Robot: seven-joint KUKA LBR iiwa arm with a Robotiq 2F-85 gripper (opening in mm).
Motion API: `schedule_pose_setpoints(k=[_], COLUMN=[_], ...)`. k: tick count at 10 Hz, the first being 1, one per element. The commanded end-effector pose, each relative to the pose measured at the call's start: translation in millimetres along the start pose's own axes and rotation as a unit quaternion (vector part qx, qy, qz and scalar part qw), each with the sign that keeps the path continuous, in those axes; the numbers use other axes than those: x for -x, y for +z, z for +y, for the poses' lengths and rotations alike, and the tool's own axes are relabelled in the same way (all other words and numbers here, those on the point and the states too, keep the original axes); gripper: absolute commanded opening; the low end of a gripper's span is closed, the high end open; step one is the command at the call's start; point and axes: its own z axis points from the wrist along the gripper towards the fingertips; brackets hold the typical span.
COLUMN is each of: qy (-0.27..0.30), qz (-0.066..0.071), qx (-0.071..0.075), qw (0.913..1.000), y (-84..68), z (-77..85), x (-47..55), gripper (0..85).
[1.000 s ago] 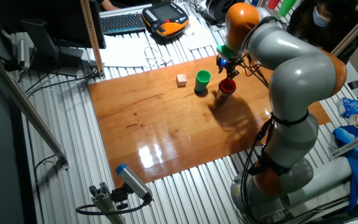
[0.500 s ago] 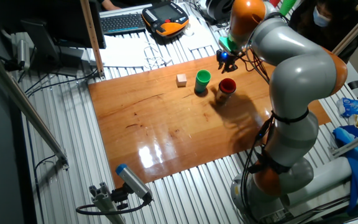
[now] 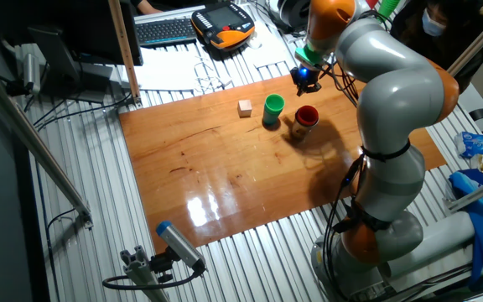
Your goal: Stack the cups
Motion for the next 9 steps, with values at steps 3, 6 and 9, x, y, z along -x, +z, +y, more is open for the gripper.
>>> schedule_pose_setpoints(k=[3, 6, 9], qy=[-0.202, -0.162, -0.18], qz=[0.026, 0.023, 0.014], qx=[0.017, 0.022, 0.017], qw=[0.979, 0.9863, 0.9834], y=[0.0, 10.3, 26.4], z=[0.1, 17.6, 31.3], x=[-0.2, -18.6, -27.5], gripper=[0.0, 34.0, 34.0])
